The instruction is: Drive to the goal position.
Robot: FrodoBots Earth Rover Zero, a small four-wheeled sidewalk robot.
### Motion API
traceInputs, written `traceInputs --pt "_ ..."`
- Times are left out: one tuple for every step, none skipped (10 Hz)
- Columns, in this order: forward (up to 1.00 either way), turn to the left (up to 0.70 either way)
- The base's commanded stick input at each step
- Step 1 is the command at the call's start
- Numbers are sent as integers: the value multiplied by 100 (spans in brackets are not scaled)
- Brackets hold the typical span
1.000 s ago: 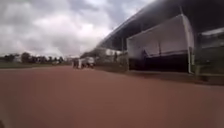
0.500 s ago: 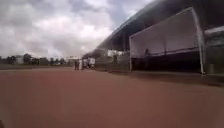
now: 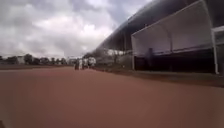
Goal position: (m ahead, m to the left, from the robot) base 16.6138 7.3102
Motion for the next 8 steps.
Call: traceInputs --pt "100 41" --pt "100 26" --pt "100 10" --pt "100 1" --pt "100 1" --pt "100 1" --pt "100 1" --pt "100 1"
